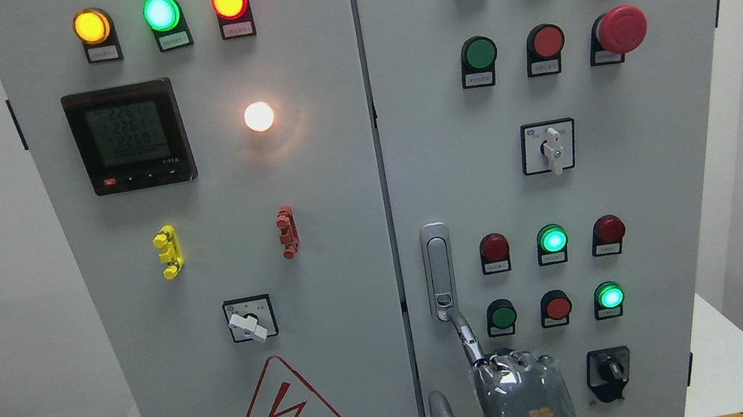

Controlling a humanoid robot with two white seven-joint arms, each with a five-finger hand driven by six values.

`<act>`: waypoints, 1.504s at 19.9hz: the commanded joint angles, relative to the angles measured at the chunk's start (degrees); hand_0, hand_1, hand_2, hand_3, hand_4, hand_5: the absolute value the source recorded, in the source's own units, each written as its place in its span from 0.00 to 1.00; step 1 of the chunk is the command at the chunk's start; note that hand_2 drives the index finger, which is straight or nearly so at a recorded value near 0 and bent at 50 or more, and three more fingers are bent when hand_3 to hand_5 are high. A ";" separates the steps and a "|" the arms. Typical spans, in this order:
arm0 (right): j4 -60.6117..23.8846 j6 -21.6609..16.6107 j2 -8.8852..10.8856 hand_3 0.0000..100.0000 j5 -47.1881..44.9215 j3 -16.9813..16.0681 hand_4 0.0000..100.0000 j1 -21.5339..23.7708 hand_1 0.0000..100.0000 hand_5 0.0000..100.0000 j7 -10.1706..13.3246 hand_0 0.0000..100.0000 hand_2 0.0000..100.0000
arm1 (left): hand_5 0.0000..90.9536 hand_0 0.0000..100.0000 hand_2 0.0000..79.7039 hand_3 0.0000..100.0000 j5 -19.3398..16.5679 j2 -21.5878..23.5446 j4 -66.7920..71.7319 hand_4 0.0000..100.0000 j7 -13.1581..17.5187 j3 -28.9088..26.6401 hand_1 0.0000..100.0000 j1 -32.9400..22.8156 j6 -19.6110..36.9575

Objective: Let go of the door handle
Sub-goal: 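Raise the right hand from below toward the silver door handle, then bring the right hand up beside the handle and close fingers around it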

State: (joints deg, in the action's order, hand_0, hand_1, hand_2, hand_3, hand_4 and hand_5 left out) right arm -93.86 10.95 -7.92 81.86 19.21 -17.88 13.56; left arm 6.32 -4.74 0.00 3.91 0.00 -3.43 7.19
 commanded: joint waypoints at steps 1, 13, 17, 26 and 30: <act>0.87 0.04 -0.17 1.00 -0.03 0.13 0.91 -0.32 0.33 0.99 -0.02 0.40 0.00 | 0.00 0.12 0.00 0.00 0.01 0.00 -0.88 0.00 0.05 0.70 0.39 0.00 0.02; 1.49 0.21 -0.26 1.00 -0.03 0.31 0.91 -0.14 0.33 0.99 -1.95 0.41 0.00 | 0.00 0.12 0.00 0.00 0.01 0.00 -0.88 0.00 0.05 0.70 0.39 0.00 0.02; 1.49 0.21 -0.35 1.00 -0.03 0.39 0.91 -0.05 0.33 0.99 -1.96 0.40 0.00 | 0.00 0.12 0.00 0.00 0.01 0.00 -0.88 0.00 0.05 0.70 0.39 0.00 0.02; 1.05 -0.22 -0.26 1.00 -0.12 0.39 0.92 0.30 0.32 0.99 -1.69 0.40 0.00 | 0.00 0.12 0.00 0.00 0.01 0.00 -0.88 0.00 0.05 0.70 0.39 0.00 0.02; 0.43 -0.40 -0.26 1.00 -0.21 0.39 0.97 0.74 0.32 0.99 -1.43 0.40 0.00 | 0.00 0.12 0.00 0.00 0.01 0.00 -0.88 0.00 0.05 0.70 0.39 0.00 0.02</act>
State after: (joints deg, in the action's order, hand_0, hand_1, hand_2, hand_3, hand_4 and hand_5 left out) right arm -92.83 10.77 -8.16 81.75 19.54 -17.52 11.57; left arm 6.30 -4.75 0.00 3.92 0.00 -3.43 7.19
